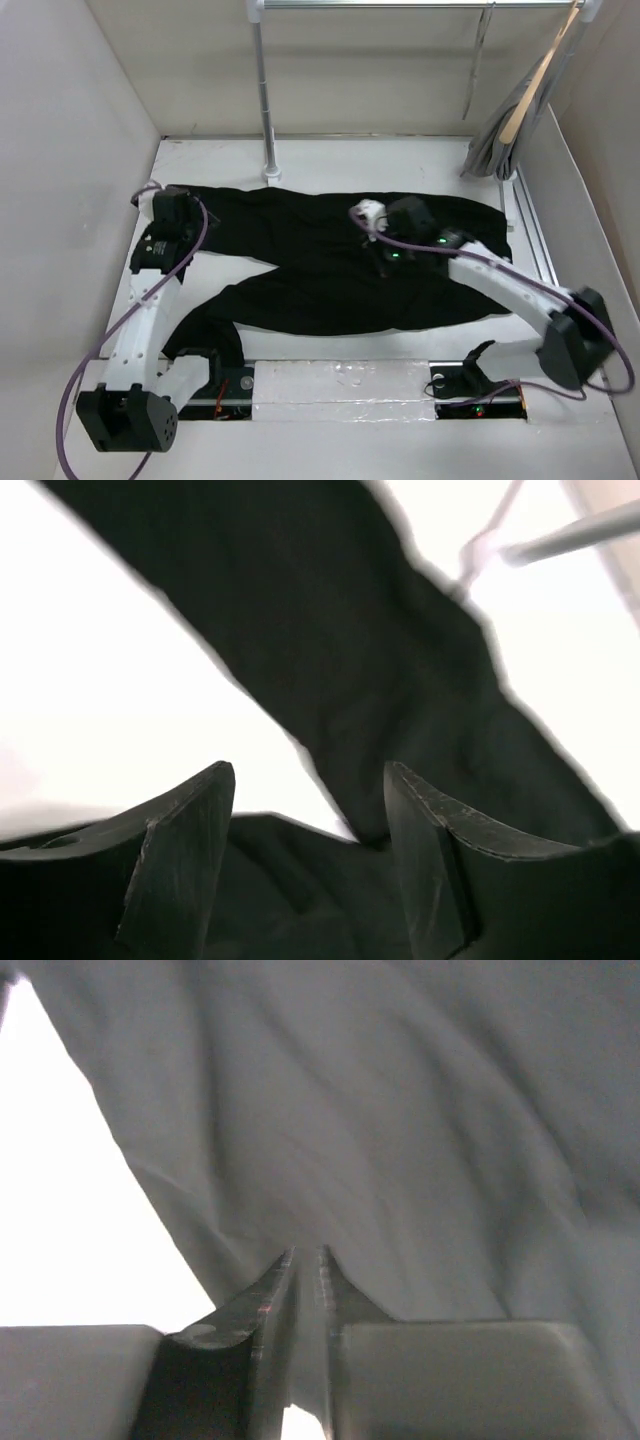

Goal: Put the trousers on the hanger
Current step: Flatten out the trousers at the center of the board.

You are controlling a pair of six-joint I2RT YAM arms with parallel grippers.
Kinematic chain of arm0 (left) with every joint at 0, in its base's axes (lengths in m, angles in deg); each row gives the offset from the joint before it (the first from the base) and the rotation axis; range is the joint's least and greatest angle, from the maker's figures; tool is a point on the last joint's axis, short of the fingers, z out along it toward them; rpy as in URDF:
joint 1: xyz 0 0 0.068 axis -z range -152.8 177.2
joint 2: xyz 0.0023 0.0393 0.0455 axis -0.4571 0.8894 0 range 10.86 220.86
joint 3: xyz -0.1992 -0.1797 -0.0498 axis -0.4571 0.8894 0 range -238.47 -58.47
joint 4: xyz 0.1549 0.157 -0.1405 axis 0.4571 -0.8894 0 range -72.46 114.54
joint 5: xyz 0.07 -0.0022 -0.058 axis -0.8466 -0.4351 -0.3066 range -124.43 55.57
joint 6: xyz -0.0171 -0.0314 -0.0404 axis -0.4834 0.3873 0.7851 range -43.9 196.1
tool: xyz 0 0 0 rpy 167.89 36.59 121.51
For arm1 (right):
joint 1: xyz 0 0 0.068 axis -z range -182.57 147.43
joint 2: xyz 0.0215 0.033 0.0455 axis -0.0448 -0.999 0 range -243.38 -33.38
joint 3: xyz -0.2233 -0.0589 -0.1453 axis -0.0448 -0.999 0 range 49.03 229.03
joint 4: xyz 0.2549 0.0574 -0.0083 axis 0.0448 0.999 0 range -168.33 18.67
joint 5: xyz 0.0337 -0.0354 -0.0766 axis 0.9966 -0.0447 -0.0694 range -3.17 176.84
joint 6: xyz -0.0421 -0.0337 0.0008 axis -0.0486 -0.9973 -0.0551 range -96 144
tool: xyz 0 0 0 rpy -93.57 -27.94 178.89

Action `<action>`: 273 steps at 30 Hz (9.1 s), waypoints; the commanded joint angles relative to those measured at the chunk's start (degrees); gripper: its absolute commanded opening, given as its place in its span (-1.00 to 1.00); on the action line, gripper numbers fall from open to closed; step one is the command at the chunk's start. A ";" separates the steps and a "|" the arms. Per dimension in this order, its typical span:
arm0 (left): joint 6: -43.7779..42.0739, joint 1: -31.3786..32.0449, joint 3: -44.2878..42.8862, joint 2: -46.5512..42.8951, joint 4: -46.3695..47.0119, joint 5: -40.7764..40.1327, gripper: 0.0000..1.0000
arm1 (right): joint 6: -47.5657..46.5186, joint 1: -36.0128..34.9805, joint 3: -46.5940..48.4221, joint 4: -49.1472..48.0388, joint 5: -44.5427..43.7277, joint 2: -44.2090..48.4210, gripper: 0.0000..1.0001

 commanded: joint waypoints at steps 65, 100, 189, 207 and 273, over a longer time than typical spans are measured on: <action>-10.24 4.22 -10.78 4.69 -2.97 9.29 0.09 | 0.23 -17.85 15.02 -14.48 1.30 -22.74 -1.00; -15.59 6.93 -12.35 10.67 -4.80 14.30 -0.01 | -9.78 -15.64 8.07 -2.89 -6.60 -13.26 0.39; 67.54 83.41 -10.65 16.74 -26.12 -27.16 -1.00 | -10.58 10.29 -10.91 11.18 7.46 21.82 -0.17; 87.88 77.62 2.62 -29.41 -35.48 -57.58 -1.00 | -11.63 10.29 -10.21 10.21 9.39 20.59 -0.17; -119.92 79.89 -61.02 40.89 140.57 -80.53 -0.04 | -0.21 23.56 -11.70 1.43 11.15 19.80 0.01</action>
